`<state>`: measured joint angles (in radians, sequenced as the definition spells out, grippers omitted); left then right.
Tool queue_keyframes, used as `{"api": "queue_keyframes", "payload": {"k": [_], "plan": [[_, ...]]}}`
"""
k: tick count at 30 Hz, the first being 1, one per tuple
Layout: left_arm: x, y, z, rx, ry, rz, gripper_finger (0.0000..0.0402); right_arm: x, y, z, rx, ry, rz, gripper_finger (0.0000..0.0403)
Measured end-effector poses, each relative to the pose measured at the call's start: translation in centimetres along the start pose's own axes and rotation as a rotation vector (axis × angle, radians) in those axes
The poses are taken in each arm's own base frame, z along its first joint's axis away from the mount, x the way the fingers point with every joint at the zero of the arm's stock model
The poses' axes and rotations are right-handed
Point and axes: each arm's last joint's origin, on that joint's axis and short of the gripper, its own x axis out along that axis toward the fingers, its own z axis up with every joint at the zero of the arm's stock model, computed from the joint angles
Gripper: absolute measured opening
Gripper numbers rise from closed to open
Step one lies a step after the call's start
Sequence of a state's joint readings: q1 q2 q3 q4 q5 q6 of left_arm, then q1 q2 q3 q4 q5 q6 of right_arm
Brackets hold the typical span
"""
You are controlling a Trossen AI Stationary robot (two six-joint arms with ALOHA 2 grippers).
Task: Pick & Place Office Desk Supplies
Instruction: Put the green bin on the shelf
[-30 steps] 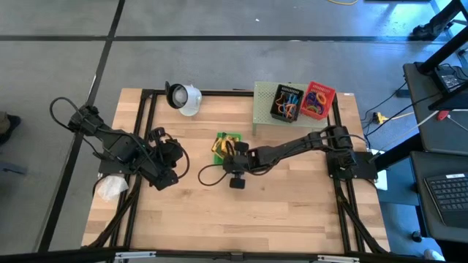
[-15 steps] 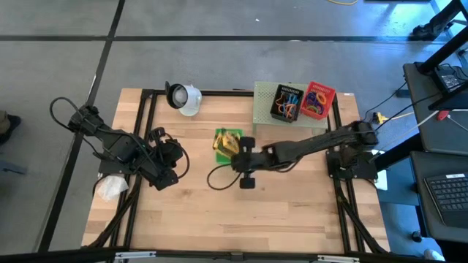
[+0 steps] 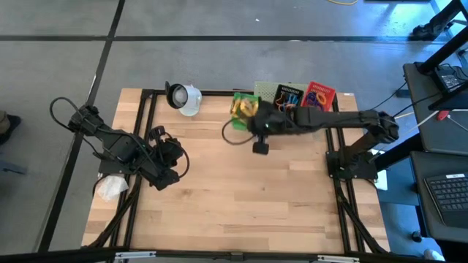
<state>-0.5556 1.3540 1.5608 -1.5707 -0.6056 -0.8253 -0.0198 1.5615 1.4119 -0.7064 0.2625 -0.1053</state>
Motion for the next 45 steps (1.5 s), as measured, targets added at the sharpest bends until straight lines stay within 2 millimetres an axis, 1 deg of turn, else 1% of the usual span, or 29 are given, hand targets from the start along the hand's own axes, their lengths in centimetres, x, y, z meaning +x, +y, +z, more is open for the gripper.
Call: {"api": "queue_keyframes", "payload": {"k": [3,8,13,17,22,29,45], "plan": [[0.0,0.0,0.0,0.0,-0.002,0.002,0.0059,0.8,-2.0,-0.8,0.026,0.069,-0.02,0.0006],[0.0,0.0,0.0,0.021,-0.004,0.004,0.0059,1.3,-4.9,-1.8,0.075,0.134,-0.063,0.0006],[0.0,0.0,0.0,0.036,-0.005,0.005,0.0059,1.4,-6.4,-2.9,0.106,0.206,-0.029,0.0006],[0.0,0.0,0.0,0.054,-0.005,0.005,0.0059,1.4,-6.8,-3.3,0.117,0.234,-0.019,0.0007],[0.0,0.0,0.0,0.054,-0.006,0.006,0.0059,1.2,-6.7,-4.0,0.105,0.301,-0.004,0.0007],[0.0,0.0,0.0,0.054,-0.006,0.006,0.0059,1.2,-6.7,-4.0,0.105,0.3,-0.001,0.0011],[0.0,0.0,0.0,0.054,-0.006,0.006,0.0058,1.2,-6.8,-4.1,0.089,0.322,-0.057,0.0053]]}}
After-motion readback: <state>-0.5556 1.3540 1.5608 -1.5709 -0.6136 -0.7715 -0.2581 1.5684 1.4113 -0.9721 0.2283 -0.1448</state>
